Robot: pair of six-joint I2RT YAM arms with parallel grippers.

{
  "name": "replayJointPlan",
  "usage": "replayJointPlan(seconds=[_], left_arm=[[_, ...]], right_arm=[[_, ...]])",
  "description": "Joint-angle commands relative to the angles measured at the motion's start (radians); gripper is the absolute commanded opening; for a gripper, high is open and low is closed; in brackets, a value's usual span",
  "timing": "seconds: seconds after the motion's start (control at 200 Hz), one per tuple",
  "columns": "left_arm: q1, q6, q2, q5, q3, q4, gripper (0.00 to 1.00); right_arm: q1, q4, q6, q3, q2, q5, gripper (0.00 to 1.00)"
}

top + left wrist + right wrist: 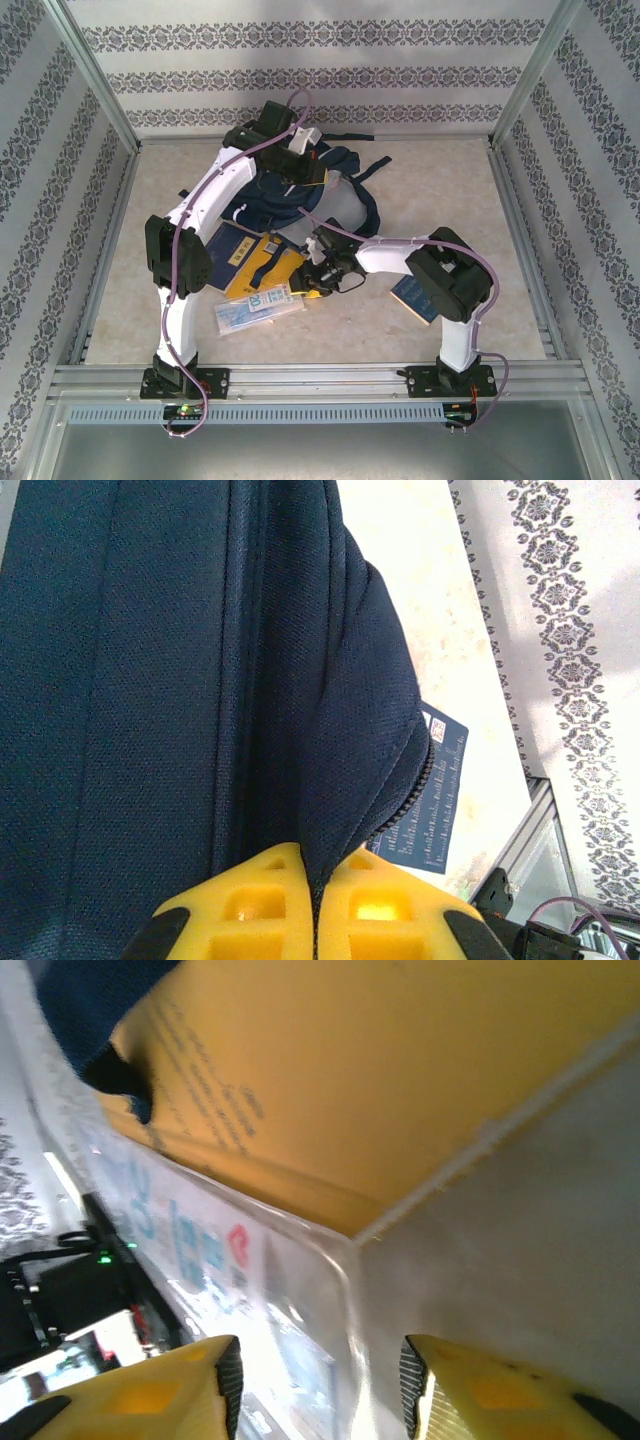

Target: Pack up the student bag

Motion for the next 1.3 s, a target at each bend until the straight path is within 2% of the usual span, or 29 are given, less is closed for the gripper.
replayJointPlan(seconds=[0.0, 0.11, 0.33, 0.615, 0.824, 0.949, 1.114, 1.234, 1.299], left_arm=[[0.034, -0.005, 0.006, 0.010, 0.003, 0.061, 0.00], [0.037, -0.006, 0.005, 0.013, 0.003, 0.061, 0.00], [0.039, -0.006, 0.001, 0.020, 0.004, 0.063, 0.00], [0.040, 0.011, -0.045, 0.001, 0.018, 0.053, 0.00], [0.042, 0.031, -0.082, -0.015, 0.000, 0.046, 0.00], [0.042, 0.033, -0.113, -0.017, -0.017, 0.056, 0.00], [0.042, 0.042, -0.157, -0.025, -0.019, 0.058, 0.00], [0.043, 0.041, -0.180, -0.024, -0.020, 0.066, 0.00], [0.042, 0.042, -0.186, -0.023, -0.016, 0.065, 0.00]], right_arm=[[0.015, 0.200, 0.106, -0.035, 0.053, -0.136, 0.41], [0.012, 0.298, 0.171, -0.068, 0.068, -0.164, 0.29], [0.009, 0.320, 0.180, -0.124, 0.015, -0.144, 0.00], [-0.028, 0.216, 0.134, -0.243, -0.307, -0.027, 0.00], [-0.102, 0.170, 0.139, -0.301, -0.547, -0.020, 0.00], [-0.198, 0.127, 0.166, -0.325, -0.714, -0.030, 0.00], [-0.388, -0.055, 0.149, -0.322, -0.917, -0.018, 0.00], [-0.540, -0.106, 0.161, -0.340, -0.992, -0.033, 0.00], [-0.586, -0.093, 0.179, -0.350, -0.994, -0.034, 0.00]])
